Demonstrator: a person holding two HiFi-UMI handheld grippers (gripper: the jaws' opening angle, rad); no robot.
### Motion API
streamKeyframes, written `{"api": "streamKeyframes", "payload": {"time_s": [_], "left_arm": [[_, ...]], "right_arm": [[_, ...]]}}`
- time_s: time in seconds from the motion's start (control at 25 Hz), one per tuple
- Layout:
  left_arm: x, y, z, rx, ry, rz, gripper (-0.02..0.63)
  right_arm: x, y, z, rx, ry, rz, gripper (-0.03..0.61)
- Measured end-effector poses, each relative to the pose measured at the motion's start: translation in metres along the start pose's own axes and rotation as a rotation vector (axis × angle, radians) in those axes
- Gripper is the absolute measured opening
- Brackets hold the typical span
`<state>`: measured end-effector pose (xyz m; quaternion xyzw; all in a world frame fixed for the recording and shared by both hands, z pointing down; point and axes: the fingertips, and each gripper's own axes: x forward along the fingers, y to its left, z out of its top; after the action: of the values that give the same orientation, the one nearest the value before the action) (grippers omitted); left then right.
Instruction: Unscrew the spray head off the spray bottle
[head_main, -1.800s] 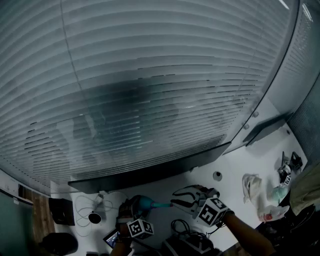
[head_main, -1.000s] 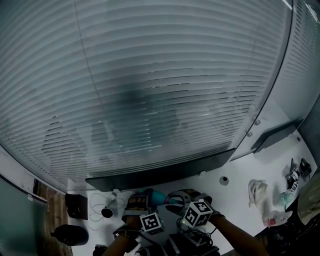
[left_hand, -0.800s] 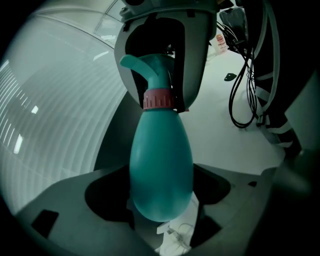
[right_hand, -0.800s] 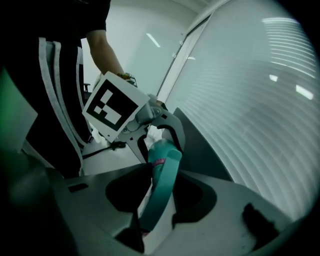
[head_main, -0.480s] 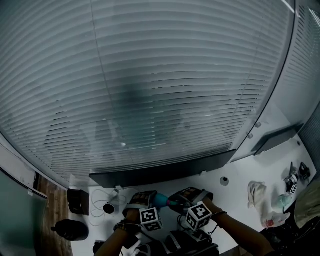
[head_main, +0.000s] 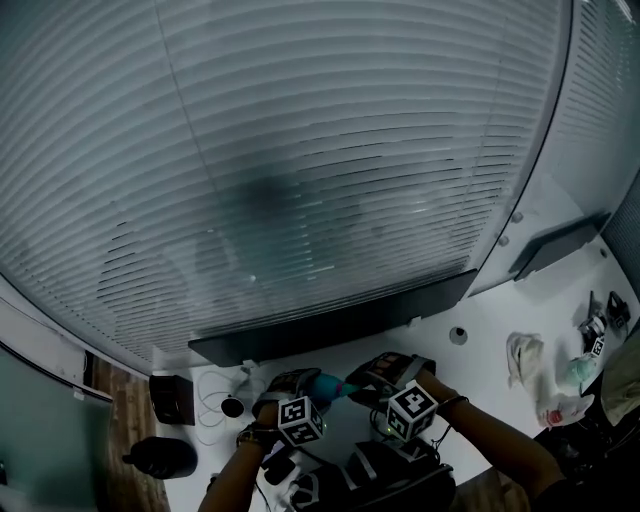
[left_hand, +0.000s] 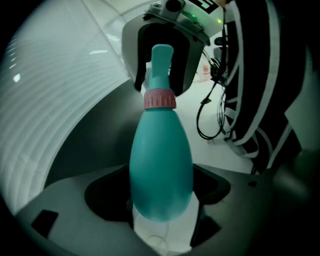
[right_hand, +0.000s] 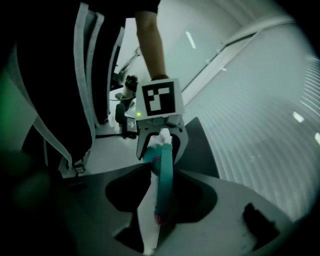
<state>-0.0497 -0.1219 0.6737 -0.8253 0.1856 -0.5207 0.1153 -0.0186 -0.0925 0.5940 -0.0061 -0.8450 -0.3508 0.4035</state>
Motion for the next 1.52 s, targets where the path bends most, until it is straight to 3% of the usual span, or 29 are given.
{"api": "streamKeyframes", "payload": {"time_s": [0.08, 0.16, 0.24, 0.32, 0.44, 0.56, 0.64, 0.76, 0.88, 1.08, 1.24, 1.32, 1.52], "left_arm": [[0.005, 0.009, -0.011, -0.084, 0.020, 0.070, 0.373], [0.008, 0.021, -0.024, -0.127, 0.070, 0.175, 0.373], [0.003, 0.035, -0.034, -0.107, 0.142, 0.306, 0.373], [-0.009, 0.050, -0.040, -0.048, 0.217, 0.439, 0.373], [-0.018, 0.068, -0.045, 0.017, 0.305, 0.557, 0.373], [-0.023, 0.075, -0.029, 0.042, 0.305, 0.576, 0.373], [-0.024, 0.078, -0.023, 0.055, 0.306, 0.581, 0.373], [-0.022, 0.078, -0.023, 0.059, 0.328, 0.571, 0.373], [-0.024, 0.084, -0.027, 0.049, 0.337, 0.588, 0.373], [-0.026, 0.083, -0.011, 0.114, 0.317, 0.601, 0.373], [-0.027, 0.083, 0.000, 0.159, 0.320, 0.606, 0.373], [-0.027, 0.082, 0.002, 0.166, 0.319, 0.604, 0.373], [-0.024, 0.072, 0.012, 0.169, 0.287, 0.529, 0.373]], "right_arm": [[-0.010, -0.012, -0.007, 0.107, -0.022, -0.042, 0.130], [-0.025, -0.030, -0.013, 0.292, -0.077, -0.099, 0.131], [-0.040, -0.047, -0.022, 0.627, -0.182, -0.143, 0.132], [-0.044, -0.053, -0.033, 1.043, -0.302, -0.128, 0.132], [-0.038, -0.047, -0.039, 1.513, -0.419, 0.013, 0.130], [-0.032, -0.049, -0.042, 1.915, -0.566, 0.213, 0.132], [-0.025, -0.053, -0.048, 2.107, -0.655, 0.293, 0.132], [-0.017, -0.057, -0.051, 2.146, -0.672, 0.317, 0.132], [-0.012, -0.051, -0.049, 2.151, -0.609, 0.330, 0.132], [0.000, -0.052, -0.050, 2.260, -0.675, 0.375, 0.132], [0.006, -0.056, -0.052, 2.269, -0.674, 0.341, 0.130], [0.005, -0.058, -0.049, 2.201, -0.626, 0.314, 0.130], [0.002, -0.058, -0.039, 1.830, -0.444, 0.225, 0.125]]}}
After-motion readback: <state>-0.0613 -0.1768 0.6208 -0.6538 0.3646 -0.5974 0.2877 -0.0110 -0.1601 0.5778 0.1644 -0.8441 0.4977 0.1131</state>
